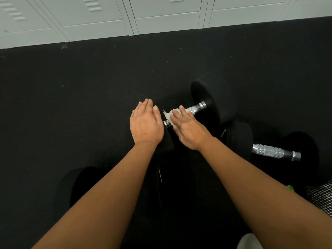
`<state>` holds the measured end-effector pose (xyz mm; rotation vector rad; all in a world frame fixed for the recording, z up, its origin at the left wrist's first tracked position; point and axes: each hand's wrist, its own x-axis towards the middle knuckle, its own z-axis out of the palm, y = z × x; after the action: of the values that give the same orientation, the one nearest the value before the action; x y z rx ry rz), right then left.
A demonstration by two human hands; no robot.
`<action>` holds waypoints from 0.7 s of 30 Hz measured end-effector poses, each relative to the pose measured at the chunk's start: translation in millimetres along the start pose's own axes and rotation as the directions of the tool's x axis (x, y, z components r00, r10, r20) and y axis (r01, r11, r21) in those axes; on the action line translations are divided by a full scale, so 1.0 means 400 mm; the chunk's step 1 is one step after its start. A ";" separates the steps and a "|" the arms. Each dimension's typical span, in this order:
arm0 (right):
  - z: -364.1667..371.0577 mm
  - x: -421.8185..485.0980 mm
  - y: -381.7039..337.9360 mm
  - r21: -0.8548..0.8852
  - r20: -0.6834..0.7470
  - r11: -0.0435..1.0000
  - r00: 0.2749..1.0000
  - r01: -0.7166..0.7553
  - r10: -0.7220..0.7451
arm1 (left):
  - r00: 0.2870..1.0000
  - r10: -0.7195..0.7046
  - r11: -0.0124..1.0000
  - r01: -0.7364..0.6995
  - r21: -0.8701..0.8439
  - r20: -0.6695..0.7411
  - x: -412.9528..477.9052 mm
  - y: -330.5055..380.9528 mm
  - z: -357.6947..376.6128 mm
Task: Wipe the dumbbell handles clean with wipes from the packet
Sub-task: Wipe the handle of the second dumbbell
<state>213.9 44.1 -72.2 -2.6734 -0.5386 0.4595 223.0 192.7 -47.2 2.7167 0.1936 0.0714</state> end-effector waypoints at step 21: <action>-0.008 0.053 -0.006 0.015 0.034 0.998 0.997 0.066 -0.067 | 1.000 0.011 0.999 -0.012 0.039 0.017 -0.003 -0.001 0.000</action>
<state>232.8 54.1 -73.6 -2.6297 -0.6300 0.4893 221.7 193.0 -47.4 2.7563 0.1759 0.0491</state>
